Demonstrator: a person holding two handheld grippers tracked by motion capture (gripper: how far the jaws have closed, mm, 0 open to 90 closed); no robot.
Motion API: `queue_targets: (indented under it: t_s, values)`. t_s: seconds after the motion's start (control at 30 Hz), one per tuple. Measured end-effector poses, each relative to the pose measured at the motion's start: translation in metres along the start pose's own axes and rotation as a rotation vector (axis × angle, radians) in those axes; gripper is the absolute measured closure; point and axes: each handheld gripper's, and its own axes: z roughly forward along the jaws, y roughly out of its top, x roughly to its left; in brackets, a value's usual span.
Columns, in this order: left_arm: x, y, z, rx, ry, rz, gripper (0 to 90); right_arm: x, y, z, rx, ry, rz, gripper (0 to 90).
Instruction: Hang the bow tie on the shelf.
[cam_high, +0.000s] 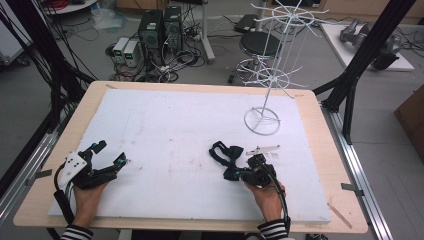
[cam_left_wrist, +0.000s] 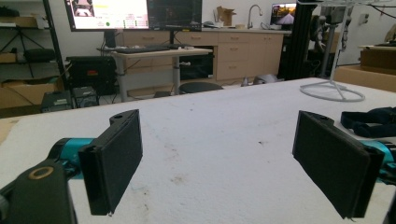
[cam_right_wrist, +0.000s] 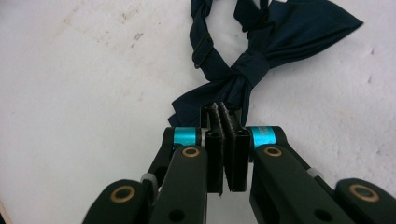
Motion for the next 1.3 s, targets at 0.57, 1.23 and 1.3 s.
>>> queue_targets:
  t_s: [0.57,1.23,1.3]
  values:
    - [0.0,0.0,0.0,0.0,0.001,0.001,16.4,0.006,-0.001,-0.021,-0.191,-0.055,-0.077,88.9]
    - [0.0,0.0,0.0,0.001,0.0,0.001,16.4,0.008,0.013,-0.074,-0.489,-0.174,-0.131,88.9]
    - [0.0,0.0,0.0,0.001,0.0,0.001,16.4,0.007,0.015,-0.081,-0.513,-0.183,-0.128,88.9]
